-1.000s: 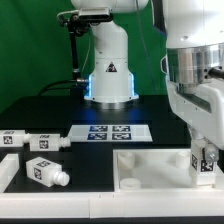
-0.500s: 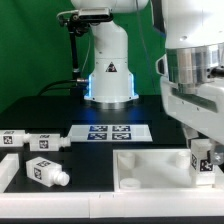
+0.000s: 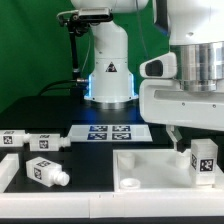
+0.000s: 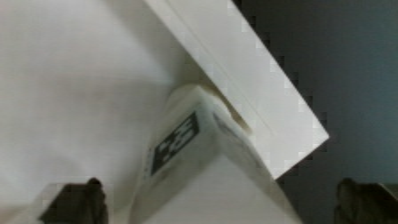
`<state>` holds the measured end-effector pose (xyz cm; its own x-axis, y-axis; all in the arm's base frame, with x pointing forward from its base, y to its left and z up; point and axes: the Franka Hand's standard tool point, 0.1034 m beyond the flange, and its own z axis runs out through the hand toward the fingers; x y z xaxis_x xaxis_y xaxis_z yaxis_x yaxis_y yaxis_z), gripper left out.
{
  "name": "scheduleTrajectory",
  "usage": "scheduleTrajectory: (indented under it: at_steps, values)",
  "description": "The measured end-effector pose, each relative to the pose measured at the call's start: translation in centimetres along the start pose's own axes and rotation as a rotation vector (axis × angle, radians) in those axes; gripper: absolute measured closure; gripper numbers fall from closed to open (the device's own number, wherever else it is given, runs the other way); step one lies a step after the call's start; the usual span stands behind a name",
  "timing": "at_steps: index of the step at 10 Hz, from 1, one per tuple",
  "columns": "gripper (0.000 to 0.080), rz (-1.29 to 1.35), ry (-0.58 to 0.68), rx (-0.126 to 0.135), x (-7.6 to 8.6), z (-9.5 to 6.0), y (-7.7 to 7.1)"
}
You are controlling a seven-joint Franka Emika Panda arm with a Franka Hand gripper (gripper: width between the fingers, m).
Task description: Assemble one leg
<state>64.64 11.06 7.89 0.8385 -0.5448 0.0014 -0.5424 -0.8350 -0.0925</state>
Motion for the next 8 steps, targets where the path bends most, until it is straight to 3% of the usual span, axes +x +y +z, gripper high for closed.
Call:
scheduleTrajectory:
  at_steps: [3, 4, 5, 6, 7, 8]
  values:
    - [0.0151, -0.506, 0.073, -0.042, -0.04, 0.52, -0.19]
    - [0.0151, -0.44, 0.07, -0.037, -0.06, 0.54, -0.15]
    - [0.0242, -0.431, 0.071, -0.037, -0.06, 0.54, -0.15]
    - [0.0242, -0.418, 0.071, -0.037, -0.05, 0.55, -0.14]
    - [0.0425, -0.347, 0.071, -0.033, -0.07, 0.55, -0.16]
    - [0.0515, -0.279, 0.073, -0.031, -0.01, 0.54, -0.09]
